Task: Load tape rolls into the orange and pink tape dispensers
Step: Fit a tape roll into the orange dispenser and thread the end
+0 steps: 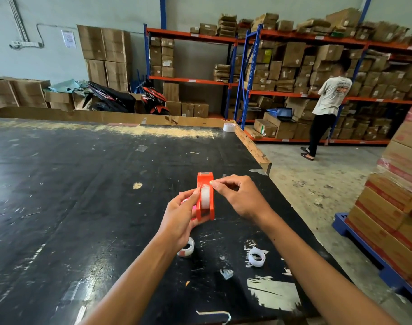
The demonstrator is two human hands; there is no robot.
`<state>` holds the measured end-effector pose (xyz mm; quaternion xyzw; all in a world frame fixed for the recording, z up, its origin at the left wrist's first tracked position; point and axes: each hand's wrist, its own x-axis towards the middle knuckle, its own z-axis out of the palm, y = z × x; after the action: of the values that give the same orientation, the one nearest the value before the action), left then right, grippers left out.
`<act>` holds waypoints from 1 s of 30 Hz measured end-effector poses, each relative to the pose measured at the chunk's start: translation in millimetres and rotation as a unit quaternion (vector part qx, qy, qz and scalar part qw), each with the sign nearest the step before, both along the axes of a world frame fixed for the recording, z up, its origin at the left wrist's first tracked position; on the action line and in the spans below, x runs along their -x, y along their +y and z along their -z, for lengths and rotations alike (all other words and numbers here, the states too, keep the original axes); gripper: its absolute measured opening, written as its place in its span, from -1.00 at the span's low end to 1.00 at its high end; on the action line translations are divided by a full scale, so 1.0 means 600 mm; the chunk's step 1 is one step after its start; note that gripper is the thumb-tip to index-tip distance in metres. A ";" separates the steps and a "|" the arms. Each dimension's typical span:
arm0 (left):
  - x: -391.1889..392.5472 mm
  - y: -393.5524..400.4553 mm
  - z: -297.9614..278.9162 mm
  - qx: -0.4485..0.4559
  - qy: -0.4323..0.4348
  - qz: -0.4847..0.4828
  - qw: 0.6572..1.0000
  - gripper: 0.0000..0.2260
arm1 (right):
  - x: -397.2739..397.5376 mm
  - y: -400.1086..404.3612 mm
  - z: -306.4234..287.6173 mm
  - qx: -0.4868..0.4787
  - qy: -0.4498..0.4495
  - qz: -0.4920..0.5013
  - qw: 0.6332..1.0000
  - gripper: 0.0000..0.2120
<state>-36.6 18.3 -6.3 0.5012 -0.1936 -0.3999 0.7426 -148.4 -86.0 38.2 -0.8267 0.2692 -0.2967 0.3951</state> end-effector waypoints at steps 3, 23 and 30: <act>0.005 0.000 0.002 -0.010 -0.001 0.011 1.000 -0.73 | -0.001 -0.002 -0.003 -0.034 0.011 -0.026 0.999 -0.80; 0.033 -0.026 0.019 -0.073 -0.057 0.040 0.995 -0.76 | 0.005 -0.077 0.001 0.100 0.012 -0.005 0.995 -0.87; 0.041 -0.028 0.016 -0.074 -0.045 0.049 0.995 -0.77 | 0.000 -0.104 0.005 0.040 0.007 0.005 0.999 -0.89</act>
<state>-61.0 1.3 -16.0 0.5621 -0.2209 -0.4264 0.6734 -148.2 -148.4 35.1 -0.8427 0.2637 -0.3033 0.3583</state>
